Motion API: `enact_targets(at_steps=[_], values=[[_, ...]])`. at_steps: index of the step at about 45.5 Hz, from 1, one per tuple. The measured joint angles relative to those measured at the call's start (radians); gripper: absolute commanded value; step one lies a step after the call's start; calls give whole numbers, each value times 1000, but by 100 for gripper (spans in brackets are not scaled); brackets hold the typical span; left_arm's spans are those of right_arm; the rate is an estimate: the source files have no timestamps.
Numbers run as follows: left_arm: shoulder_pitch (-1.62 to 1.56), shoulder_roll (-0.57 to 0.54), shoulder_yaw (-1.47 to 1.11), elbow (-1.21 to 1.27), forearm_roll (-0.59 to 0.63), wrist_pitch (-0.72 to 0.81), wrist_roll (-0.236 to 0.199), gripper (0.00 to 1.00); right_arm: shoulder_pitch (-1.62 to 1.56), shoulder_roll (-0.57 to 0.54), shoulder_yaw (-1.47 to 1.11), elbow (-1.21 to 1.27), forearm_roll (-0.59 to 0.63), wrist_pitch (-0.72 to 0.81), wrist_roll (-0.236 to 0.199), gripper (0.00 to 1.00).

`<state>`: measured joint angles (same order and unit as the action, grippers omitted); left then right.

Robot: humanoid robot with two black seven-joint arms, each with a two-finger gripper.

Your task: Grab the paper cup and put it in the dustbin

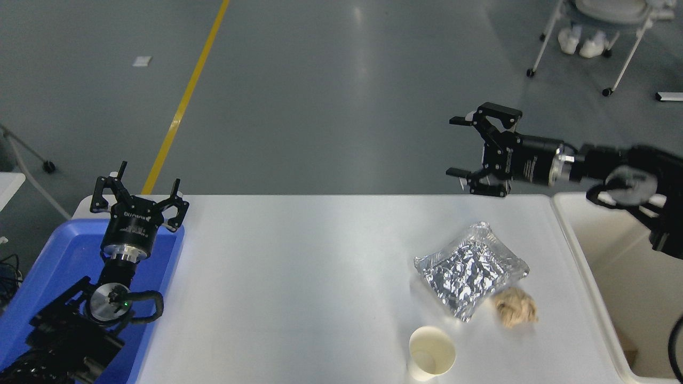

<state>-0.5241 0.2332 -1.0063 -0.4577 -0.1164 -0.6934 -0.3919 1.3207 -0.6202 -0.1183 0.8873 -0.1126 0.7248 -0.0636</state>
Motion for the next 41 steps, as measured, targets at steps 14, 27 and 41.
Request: enact_targets(at_steps=[14, 27, 41], values=[[0, 0, 0, 0, 1, -2, 2, 100, 513, 80, -714, 262, -136, 3, 1, 100], [0, 0, 0, 0, 1, -2, 2, 100, 906, 236, -1061, 570, -93, 38, 8, 100], [0, 0, 0, 0, 1, -2, 2, 100, 1113, 376, -1154, 738, 121, 55, 9, 100]])
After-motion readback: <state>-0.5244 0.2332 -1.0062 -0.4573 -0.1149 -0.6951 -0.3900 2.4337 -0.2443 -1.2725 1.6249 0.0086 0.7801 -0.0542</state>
